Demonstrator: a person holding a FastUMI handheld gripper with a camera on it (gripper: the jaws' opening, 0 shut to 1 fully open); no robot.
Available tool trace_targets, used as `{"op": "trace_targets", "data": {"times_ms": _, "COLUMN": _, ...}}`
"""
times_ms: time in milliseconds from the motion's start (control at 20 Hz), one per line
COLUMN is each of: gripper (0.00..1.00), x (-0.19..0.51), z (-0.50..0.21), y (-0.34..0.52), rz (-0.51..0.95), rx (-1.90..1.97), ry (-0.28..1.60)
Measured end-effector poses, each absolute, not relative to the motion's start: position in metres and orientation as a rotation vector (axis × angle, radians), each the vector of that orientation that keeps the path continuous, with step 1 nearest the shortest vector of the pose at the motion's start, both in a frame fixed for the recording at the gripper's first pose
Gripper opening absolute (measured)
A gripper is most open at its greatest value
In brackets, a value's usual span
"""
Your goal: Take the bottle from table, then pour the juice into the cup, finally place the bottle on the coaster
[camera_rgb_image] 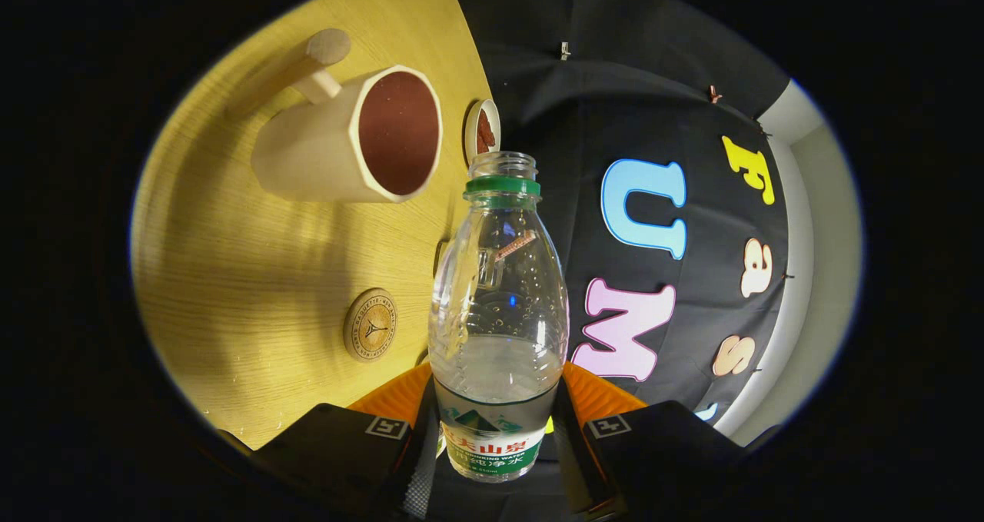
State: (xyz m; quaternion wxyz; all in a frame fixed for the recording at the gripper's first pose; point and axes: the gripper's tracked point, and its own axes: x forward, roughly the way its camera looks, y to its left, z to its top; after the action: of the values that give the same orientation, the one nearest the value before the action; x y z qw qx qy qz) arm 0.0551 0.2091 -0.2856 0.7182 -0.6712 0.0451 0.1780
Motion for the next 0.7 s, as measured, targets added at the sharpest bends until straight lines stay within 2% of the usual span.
{"op": "trace_targets", "data": {"times_ms": 700, "gripper": 0.68, "x": 0.0565, "z": -0.2781, "y": 0.2137, "rz": 0.388, "rx": -1.559, "ry": 0.05}}
